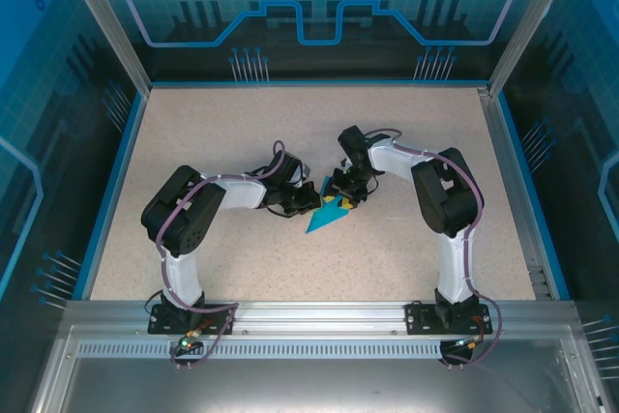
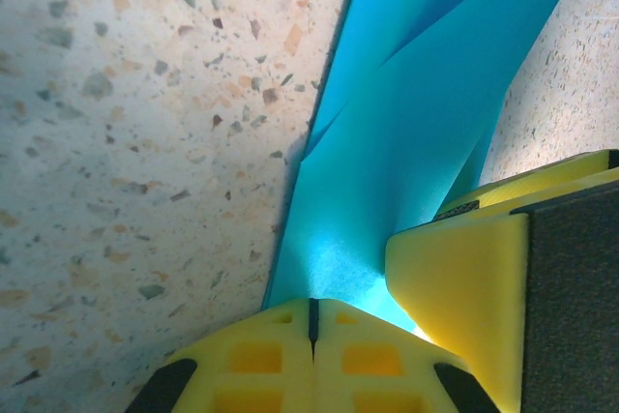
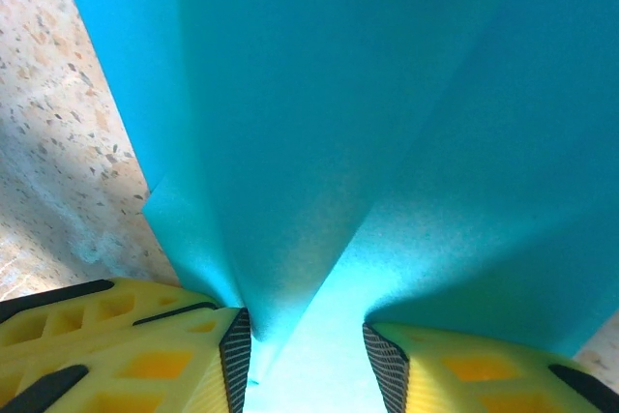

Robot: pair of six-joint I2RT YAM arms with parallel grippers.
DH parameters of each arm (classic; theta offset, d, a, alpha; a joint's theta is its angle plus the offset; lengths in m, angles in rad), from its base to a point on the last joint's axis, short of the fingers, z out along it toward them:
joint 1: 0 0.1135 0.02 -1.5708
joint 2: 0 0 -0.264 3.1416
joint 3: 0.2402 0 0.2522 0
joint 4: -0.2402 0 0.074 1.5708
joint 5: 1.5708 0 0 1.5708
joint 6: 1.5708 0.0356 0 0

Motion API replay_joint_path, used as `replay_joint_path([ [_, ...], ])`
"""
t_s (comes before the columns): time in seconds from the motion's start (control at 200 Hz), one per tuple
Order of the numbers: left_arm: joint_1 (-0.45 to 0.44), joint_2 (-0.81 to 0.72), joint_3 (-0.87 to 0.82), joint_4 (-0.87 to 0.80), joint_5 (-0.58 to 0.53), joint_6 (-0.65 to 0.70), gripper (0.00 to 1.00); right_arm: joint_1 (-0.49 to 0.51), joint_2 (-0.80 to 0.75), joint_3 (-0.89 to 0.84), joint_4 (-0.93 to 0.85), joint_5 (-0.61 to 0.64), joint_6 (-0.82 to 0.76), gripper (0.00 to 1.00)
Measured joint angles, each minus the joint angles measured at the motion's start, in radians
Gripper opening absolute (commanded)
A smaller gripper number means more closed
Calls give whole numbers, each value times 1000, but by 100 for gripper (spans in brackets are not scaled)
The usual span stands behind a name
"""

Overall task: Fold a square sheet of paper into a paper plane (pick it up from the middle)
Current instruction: Fourth fold the wing at the center of the table.

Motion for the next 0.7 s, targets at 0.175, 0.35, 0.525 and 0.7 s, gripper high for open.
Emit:
replay_joint_path([
  [0.175, 0, 0, 0, -2, 0, 5, 2, 0, -21, -10, 20, -5, 0, 44],
  [0.35, 0, 0, 6, -17, 3, 32, 2, 0, -74, -54, 91, -7, -12, 45],
  [0.525, 0, 3, 15, -34, 3, 55, 1, 0, -132, -89, 175, 8, -61, 31],
  [0.7, 0, 4, 20, -43, 3, 60, 1, 7, -187, -120, 244, 7, -90, 15],
])
